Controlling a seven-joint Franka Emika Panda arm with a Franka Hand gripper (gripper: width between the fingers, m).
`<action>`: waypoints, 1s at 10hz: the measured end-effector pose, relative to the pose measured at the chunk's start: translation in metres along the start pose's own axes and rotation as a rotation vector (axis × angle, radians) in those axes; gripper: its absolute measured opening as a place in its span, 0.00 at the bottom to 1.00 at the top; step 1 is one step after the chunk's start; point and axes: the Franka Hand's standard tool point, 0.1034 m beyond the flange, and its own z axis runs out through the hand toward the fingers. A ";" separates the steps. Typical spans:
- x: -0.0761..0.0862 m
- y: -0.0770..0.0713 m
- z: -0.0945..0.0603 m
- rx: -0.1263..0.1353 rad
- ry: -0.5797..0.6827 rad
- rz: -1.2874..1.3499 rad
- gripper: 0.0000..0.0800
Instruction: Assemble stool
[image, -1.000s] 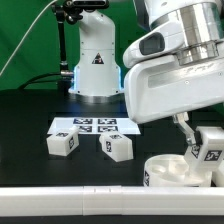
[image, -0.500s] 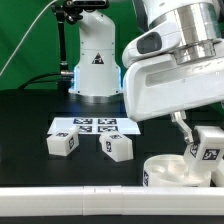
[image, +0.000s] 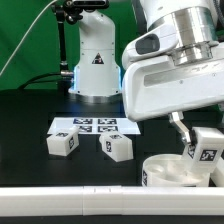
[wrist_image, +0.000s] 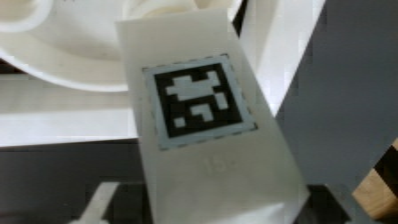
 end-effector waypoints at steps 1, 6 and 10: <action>0.000 0.000 0.000 0.000 0.000 0.000 0.45; -0.001 0.014 -0.004 -0.038 0.109 0.007 0.45; 0.000 0.015 -0.004 -0.038 0.110 0.009 0.45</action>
Offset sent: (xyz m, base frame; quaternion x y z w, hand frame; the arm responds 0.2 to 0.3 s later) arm -0.0258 -0.0009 -0.0130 0.0310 0.0199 0.0782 0.9963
